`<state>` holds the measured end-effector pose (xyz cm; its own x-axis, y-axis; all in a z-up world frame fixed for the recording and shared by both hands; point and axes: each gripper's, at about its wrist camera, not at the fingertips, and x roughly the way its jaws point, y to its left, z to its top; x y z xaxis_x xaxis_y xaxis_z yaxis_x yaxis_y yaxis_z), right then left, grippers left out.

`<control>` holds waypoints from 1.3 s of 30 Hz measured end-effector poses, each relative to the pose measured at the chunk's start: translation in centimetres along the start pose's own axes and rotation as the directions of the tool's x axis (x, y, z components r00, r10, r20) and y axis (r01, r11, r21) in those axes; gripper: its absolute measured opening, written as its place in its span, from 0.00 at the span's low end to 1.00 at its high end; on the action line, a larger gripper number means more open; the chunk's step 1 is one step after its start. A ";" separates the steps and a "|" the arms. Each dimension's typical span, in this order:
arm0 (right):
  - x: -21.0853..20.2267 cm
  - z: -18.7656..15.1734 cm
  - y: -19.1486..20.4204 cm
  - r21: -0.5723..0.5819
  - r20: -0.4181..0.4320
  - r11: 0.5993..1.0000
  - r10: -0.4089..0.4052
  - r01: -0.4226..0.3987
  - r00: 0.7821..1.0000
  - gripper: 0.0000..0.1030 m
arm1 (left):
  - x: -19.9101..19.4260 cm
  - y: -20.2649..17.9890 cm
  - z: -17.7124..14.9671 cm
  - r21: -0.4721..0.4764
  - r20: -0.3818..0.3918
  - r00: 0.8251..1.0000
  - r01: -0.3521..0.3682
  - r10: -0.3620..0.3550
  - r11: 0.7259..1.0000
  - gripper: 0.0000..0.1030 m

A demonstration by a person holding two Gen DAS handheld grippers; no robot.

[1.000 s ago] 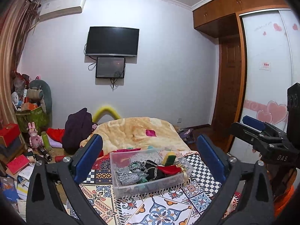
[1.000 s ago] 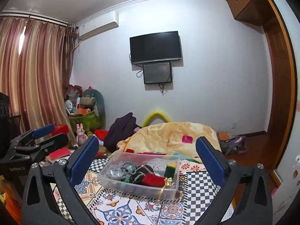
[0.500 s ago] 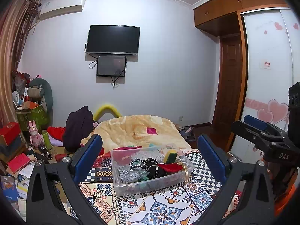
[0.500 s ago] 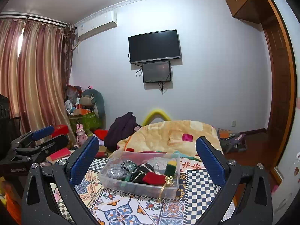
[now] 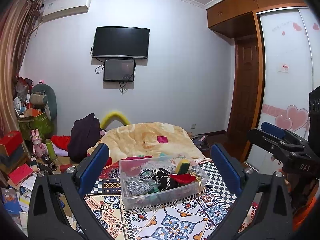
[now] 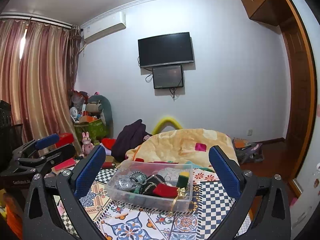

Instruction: Organize soft objects

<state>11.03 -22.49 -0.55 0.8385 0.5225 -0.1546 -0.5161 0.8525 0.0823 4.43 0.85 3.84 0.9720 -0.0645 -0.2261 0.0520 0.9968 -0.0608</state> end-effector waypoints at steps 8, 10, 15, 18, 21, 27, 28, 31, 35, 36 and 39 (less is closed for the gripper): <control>-0.1 -0.2 0.0 0.000 0.000 1.000 0.003 -0.003 1.000 1.00 | 0.0 0.0 0.0 -0.002 -0.001 1.000 0.002 -0.002 1.000 1.00; -0.1 -0.2 0.0 -0.002 0.001 1.000 0.002 -0.001 1.000 1.00 | 0.0 -0.1 -0.1 0.000 0.001 1.000 0.002 -0.002 1.000 1.00; -0.2 -0.2 0.1 -0.002 0.002 1.000 0.003 -0.003 1.000 1.00 | 0.0 -0.2 -0.1 0.001 0.003 1.000 0.000 0.000 1.000 1.00; -0.2 -0.2 0.1 -0.001 0.001 1.000 0.004 -0.004 1.000 1.00 | 0.1 -0.3 0.0 0.000 0.002 1.000 0.002 -0.002 1.000 1.00; -0.2 -0.1 0.1 0.001 0.002 1.000 0.006 -0.006 1.000 1.00 | 0.1 -0.4 0.1 -0.001 -0.002 1.000 0.005 -0.005 1.000 1.00; -0.3 -0.1 0.3 -0.007 0.002 1.000 0.006 -0.006 1.000 1.00 | 0.1 -0.6 0.1 0.004 -0.001 1.000 0.007 -0.007 1.000 1.00; -0.3 -0.1 0.3 -0.008 0.002 1.000 0.007 -0.007 1.000 1.00 | 0.1 -0.6 0.1 0.005 0.000 1.000 0.007 -0.007 1.000 1.00; -0.3 -0.1 0.4 -0.010 0.002 1.000 0.006 -0.006 1.000 1.00 | 0.2 -0.6 0.1 0.005 0.000 1.000 0.009 -0.009 1.000 1.00; -0.4 -0.1 0.5 -0.011 0.000 1.000 0.007 -0.007 1.000 1.00 | 0.2 -0.4 0.1 -0.007 -0.009 1.000 0.017 -0.017 1.000 1.00; -0.4 -0.1 0.5 -0.011 0.000 1.000 0.007 -0.007 1.000 1.00 | 0.3 -0.4 0.2 -0.011 -0.009 1.000 0.018 -0.018 1.000 1.00; -0.4 -0.1 0.5 -0.012 -0.001 1.000 0.006 -0.006 1.000 1.00 | 0.1 -0.4 0.2 -0.020 -0.007 1.000 0.020 -0.020 1.000 1.00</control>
<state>10.39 -22.28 -0.54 0.8352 0.5277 -0.1550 -0.5232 0.8492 0.0716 4.55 0.48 4.00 0.9691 -0.0852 -0.2314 0.0672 0.9941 -0.0846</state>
